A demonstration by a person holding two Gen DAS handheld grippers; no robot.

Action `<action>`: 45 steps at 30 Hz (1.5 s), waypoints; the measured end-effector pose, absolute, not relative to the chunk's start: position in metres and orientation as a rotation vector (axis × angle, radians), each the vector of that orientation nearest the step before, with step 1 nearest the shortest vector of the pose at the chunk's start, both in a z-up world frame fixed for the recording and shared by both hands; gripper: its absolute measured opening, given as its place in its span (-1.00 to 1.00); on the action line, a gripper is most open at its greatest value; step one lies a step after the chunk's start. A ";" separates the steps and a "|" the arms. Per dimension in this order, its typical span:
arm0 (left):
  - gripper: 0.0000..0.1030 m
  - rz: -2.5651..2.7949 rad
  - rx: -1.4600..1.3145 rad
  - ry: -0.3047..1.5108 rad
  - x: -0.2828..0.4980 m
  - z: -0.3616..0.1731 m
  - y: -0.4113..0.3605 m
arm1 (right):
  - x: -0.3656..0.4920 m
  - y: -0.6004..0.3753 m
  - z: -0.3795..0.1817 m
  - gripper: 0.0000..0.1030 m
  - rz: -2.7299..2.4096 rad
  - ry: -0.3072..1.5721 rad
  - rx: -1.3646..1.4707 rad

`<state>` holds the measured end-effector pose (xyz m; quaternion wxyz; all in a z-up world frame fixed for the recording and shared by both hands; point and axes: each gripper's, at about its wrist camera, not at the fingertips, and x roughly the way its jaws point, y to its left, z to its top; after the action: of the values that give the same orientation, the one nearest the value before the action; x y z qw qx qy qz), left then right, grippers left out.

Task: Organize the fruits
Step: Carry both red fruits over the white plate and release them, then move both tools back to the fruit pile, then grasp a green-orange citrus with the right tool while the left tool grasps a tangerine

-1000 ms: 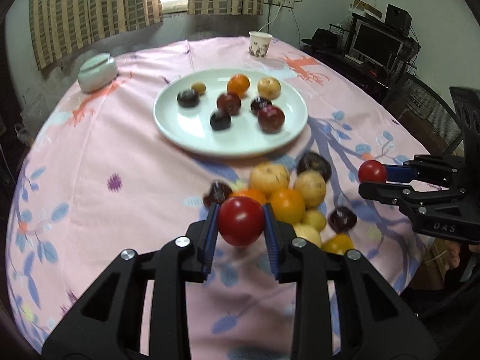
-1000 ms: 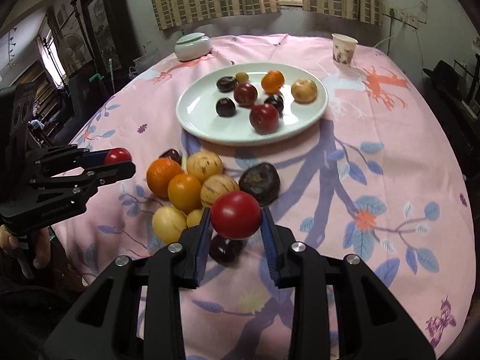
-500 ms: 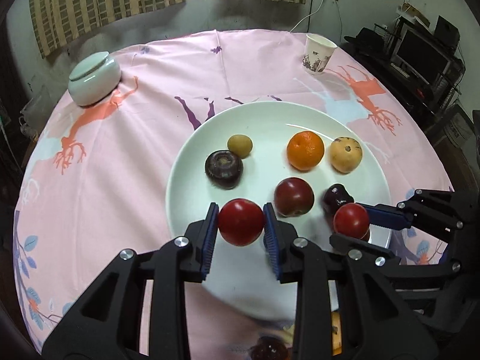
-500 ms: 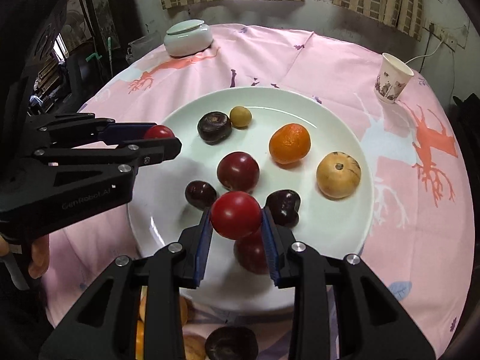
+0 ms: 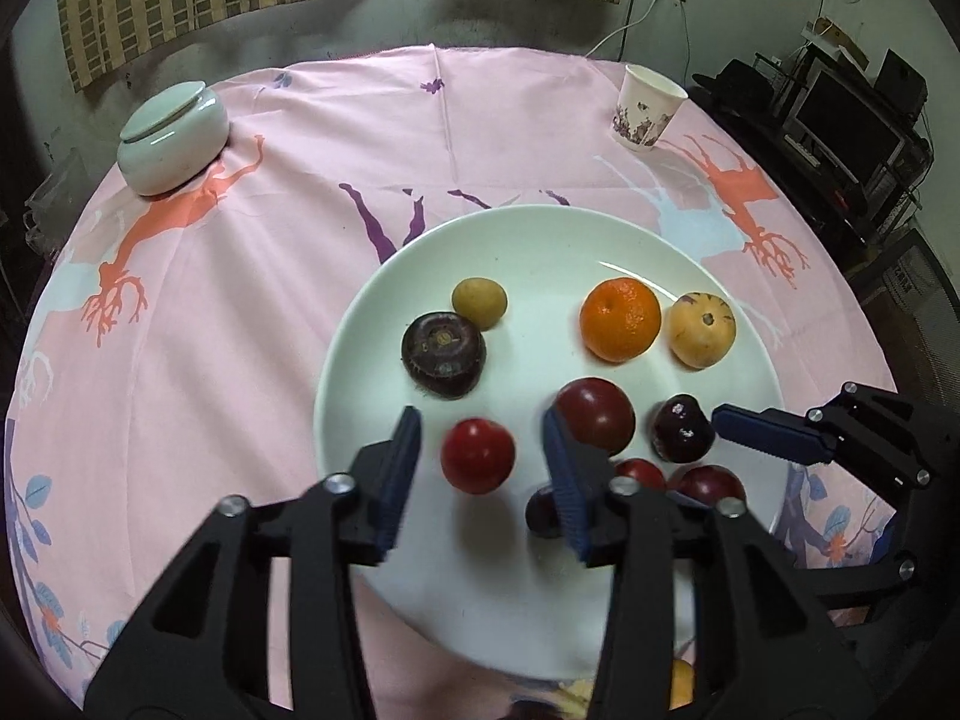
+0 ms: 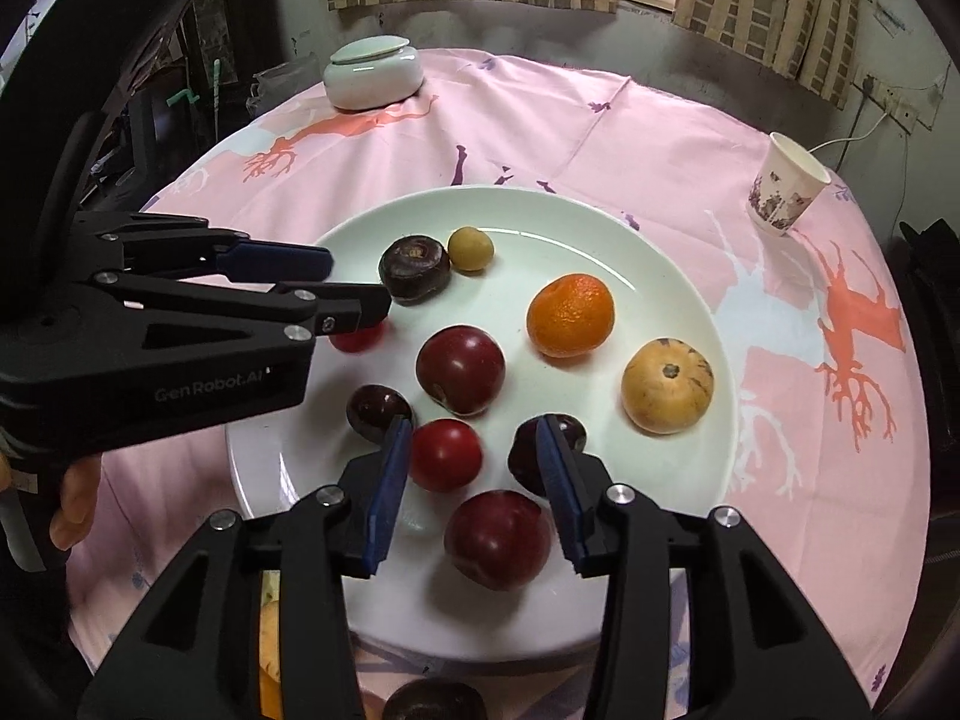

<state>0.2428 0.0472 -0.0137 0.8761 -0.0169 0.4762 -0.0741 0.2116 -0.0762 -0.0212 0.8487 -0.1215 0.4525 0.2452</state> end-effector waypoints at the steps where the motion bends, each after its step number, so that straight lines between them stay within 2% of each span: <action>1: 0.31 -0.153 -0.040 0.961 0.232 -0.004 0.050 | 0.204 -0.081 -0.014 0.19 0.509 0.934 -0.251; 3: 0.53 -0.164 -0.056 0.892 0.204 0.014 0.057 | 0.179 -0.099 0.004 0.19 0.509 0.883 -0.217; 6: 0.74 -0.211 -0.096 0.830 0.153 0.026 0.064 | 0.134 -0.130 0.015 0.21 0.516 0.857 -0.139; 12: 0.90 -0.174 -0.016 0.703 0.054 0.008 0.053 | 0.051 -0.167 -0.003 0.22 0.481 0.864 -0.073; 19: 0.90 -0.163 0.049 0.749 0.015 -0.026 0.040 | 0.014 -0.167 -0.029 0.22 0.487 0.925 0.009; 24: 0.90 -0.101 0.022 0.761 0.008 -0.030 0.058 | -0.007 -0.133 -0.029 0.22 0.645 0.931 -0.038; 34: 0.90 -0.072 -0.067 0.781 -0.002 -0.038 0.087 | -0.007 -0.109 -0.054 0.21 0.625 1.033 -0.093; 35: 0.90 -0.080 -0.076 0.785 -0.001 -0.038 0.088 | -0.004 -0.107 -0.057 0.17 0.622 1.038 -0.093; 37: 0.90 -0.094 -0.081 0.788 -0.001 -0.038 0.086 | 0.002 -0.102 -0.064 -0.18 0.566 1.023 -0.118; 45: 0.90 -0.095 0.005 0.807 0.008 -0.044 0.062 | -0.007 -0.130 -0.041 -0.19 0.523 0.936 -0.070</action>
<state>0.0079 0.0624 -0.0445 0.9186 0.0022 0.3925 -0.0463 -0.0073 -0.1301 -0.0410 0.8591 -0.0335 0.4459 0.2491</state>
